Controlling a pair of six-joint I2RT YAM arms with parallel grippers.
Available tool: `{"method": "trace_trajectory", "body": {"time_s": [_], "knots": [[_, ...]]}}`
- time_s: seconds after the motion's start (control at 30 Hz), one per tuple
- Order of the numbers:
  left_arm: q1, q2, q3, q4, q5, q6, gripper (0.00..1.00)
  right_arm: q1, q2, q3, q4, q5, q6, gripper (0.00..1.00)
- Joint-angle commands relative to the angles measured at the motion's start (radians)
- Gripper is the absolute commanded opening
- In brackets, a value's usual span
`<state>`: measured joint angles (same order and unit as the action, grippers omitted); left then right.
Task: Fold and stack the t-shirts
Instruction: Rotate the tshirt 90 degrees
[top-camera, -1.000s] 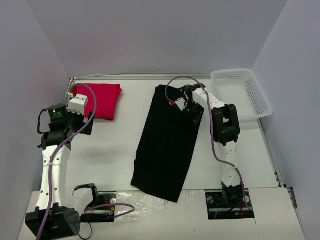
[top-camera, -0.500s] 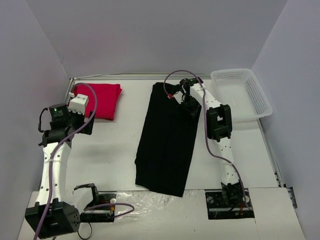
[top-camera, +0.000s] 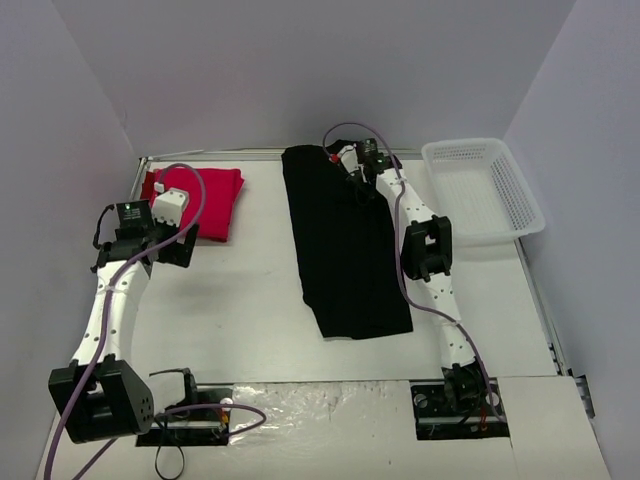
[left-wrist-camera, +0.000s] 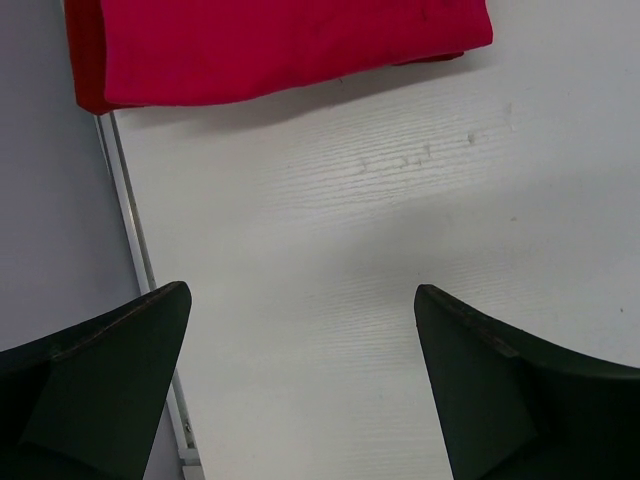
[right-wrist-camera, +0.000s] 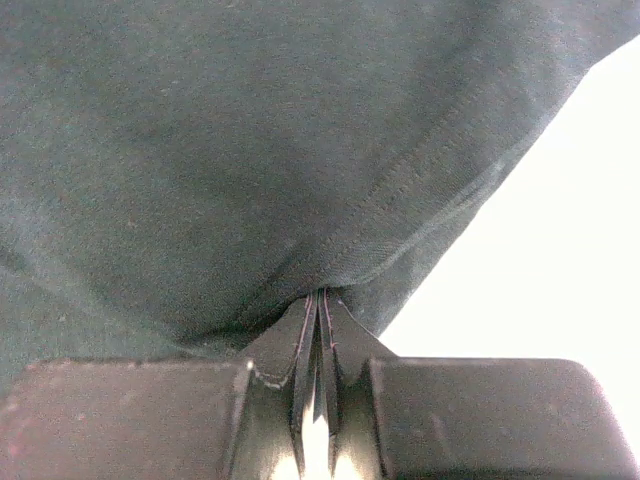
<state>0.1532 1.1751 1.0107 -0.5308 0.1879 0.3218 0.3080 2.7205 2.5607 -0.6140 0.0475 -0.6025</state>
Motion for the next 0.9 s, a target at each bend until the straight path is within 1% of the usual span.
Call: {"method": "trace_trajectory", "body": {"time_s": [0.0,0.1,0.2,0.23,0.3,0.33,0.4,0.43,0.5,0.53,0.6,0.63,0.67,0.7,0.73,0.77,0.8,0.83,0.87], "knots": [[-0.037,-0.035,0.052,0.034,-0.047,0.026,0.94,-0.006,0.064,-0.005,0.147,0.008,-0.013,0.00],[-0.052,-0.032,0.063,0.022,-0.047,0.037,0.94,-0.006,0.039,-0.026,0.204,0.011,-0.002,0.00],[-0.075,-0.043,0.074,0.012,-0.070,0.040,0.94,-0.004,-0.043,-0.082,0.226,-0.009,0.024,0.00],[-0.079,-0.045,0.077,0.008,-0.074,0.043,0.94,-0.004,-0.101,-0.135,0.247,-0.009,0.030,0.00],[-0.093,-0.049,0.098,-0.012,-0.084,0.045,0.94,-0.001,-0.160,-0.201,0.264,-0.011,0.044,0.00],[-0.098,-0.051,0.110,-0.035,-0.085,0.043,0.94,-0.001,-0.220,-0.221,0.266,-0.009,0.052,0.00],[-0.106,-0.060,0.141,-0.052,-0.071,0.040,0.94,-0.001,-0.280,-0.259,0.270,-0.005,0.066,0.00],[-0.110,-0.066,0.149,-0.055,-0.065,0.033,0.94,-0.001,-0.341,-0.305,0.275,0.000,0.072,0.00],[-0.127,-0.081,0.167,-0.061,-0.032,0.030,0.94,-0.001,-0.407,-0.359,0.287,0.009,0.084,0.00],[-0.133,-0.084,0.176,-0.067,-0.021,0.026,0.94,-0.001,-0.473,-0.416,0.292,0.011,0.087,0.00],[-0.142,-0.083,0.195,-0.072,0.028,0.020,0.94,0.000,-0.540,-0.479,0.301,0.012,0.090,0.00],[-0.183,-0.080,0.201,-0.078,0.048,0.007,0.94,0.000,-0.606,-0.511,0.300,0.009,0.099,0.00],[-0.196,-0.071,0.207,-0.083,0.074,0.000,0.94,0.002,-0.640,-0.583,0.295,-0.001,0.099,0.00],[-0.207,-0.063,0.221,-0.087,0.159,-0.006,0.94,0.002,-0.715,-0.624,0.268,-0.017,0.095,0.00],[-0.230,-0.052,0.226,-0.092,0.201,-0.024,0.94,0.002,-0.752,-0.666,0.241,-0.035,0.080,0.00],[-0.244,-0.025,0.229,-0.086,0.238,-0.036,0.94,0.003,-0.787,-0.747,0.187,-0.072,0.078,0.00],[-0.256,-0.006,0.235,-0.074,0.299,-0.064,0.94,0.002,-0.858,-0.787,0.153,-0.086,0.079,0.00],[-0.288,0.042,0.241,-0.049,0.323,-0.076,0.94,0.002,-0.895,-0.827,0.119,-0.098,0.079,0.00],[-0.303,0.073,0.247,-0.035,0.343,-0.087,0.96,0.003,-0.928,-0.908,0.056,-0.110,0.086,0.00]]}}
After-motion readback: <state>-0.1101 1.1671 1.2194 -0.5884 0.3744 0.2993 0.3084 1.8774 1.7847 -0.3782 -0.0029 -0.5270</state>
